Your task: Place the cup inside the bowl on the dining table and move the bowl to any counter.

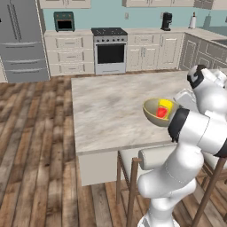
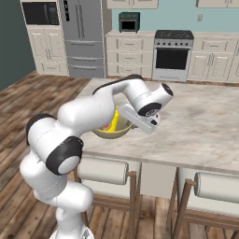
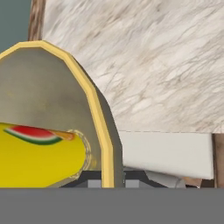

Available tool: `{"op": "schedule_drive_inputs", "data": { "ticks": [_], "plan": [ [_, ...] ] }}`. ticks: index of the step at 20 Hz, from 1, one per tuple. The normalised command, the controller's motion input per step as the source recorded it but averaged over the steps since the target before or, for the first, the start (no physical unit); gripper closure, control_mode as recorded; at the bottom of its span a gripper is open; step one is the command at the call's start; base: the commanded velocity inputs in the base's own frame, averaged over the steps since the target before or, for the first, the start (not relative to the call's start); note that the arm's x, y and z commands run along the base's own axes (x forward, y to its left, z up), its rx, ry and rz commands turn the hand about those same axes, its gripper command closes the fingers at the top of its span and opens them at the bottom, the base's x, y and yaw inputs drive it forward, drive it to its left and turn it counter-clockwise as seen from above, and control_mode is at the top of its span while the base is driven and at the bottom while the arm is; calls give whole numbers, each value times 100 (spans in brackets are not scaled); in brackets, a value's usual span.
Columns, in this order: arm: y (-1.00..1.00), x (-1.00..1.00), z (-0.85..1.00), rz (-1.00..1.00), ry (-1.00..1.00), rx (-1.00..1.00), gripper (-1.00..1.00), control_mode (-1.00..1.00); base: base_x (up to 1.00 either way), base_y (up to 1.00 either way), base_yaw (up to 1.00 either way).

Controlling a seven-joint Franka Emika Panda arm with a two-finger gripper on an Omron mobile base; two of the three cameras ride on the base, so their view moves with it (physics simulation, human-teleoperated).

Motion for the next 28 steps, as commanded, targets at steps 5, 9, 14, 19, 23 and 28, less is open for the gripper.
{"op": "schedule_drive_inputs", "data": {
  "ticks": [5,9,14,19,23,28],
  "plan": [
    [0,-29,22,0,0,0,100,-100,0,0,0],
    [0,-28,19,0,0,0,100,-100,0,0,0],
    [0,-27,16,0,0,0,100,-100,0,0,0],
    [0,-25,16,0,0,0,100,-100,0,0,0],
    [0,-26,15,0,0,0,100,-100,0,0,0],
    [0,-25,8,0,0,0,100,-100,0,0,0]
  ]
}}
